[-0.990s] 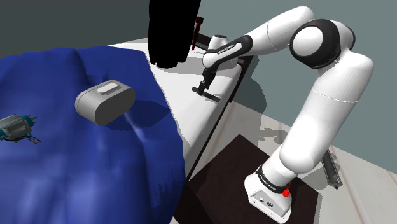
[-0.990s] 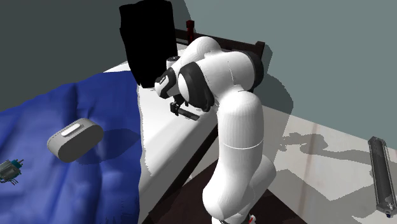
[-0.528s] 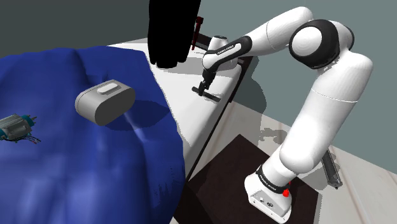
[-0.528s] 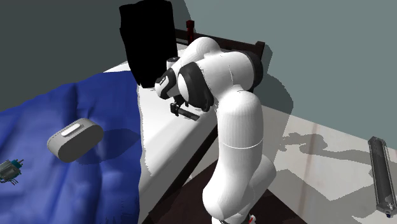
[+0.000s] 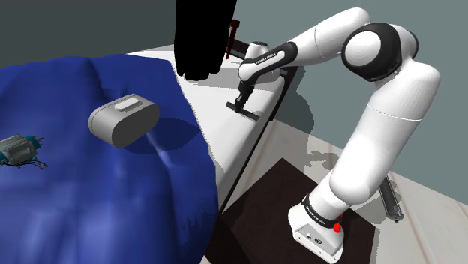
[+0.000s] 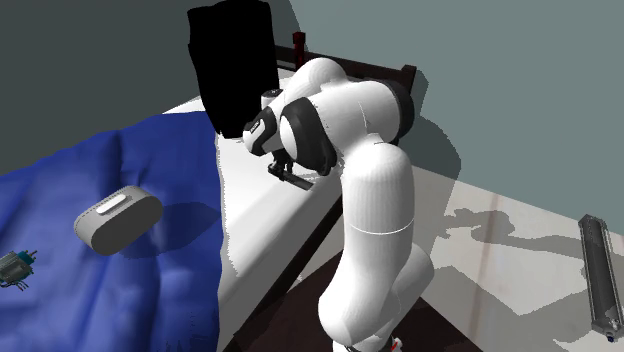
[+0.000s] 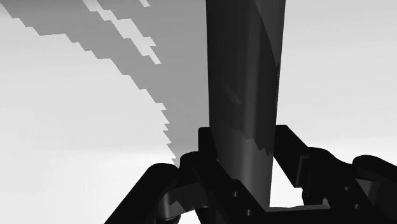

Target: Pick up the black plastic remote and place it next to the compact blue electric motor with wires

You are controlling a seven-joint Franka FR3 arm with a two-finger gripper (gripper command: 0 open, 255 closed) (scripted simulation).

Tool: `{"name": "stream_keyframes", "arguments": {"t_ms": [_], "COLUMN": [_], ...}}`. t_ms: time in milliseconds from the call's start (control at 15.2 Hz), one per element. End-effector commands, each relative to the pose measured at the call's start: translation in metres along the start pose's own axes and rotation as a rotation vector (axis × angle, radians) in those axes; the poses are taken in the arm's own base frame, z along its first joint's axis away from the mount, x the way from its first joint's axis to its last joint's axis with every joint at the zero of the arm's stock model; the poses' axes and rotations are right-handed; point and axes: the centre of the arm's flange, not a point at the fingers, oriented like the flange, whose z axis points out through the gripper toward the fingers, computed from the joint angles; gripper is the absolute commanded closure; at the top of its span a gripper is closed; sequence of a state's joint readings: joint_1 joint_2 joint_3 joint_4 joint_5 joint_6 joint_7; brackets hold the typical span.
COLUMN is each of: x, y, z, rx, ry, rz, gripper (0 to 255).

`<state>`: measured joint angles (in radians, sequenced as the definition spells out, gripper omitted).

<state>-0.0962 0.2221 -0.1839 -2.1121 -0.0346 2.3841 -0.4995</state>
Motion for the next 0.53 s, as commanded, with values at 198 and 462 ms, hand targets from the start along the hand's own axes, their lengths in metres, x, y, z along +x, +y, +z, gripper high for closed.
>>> {"name": "stream_keyframes", "arguments": {"t_ms": [198,462], "x": [0.000,0.000], "y": [0.003,0.005], "z": [-0.008,-0.029], "rx": [0.001,0.001], "ry": [-0.006,-0.006], "rz": [0.003,0.003], "gripper": [255,255]}}
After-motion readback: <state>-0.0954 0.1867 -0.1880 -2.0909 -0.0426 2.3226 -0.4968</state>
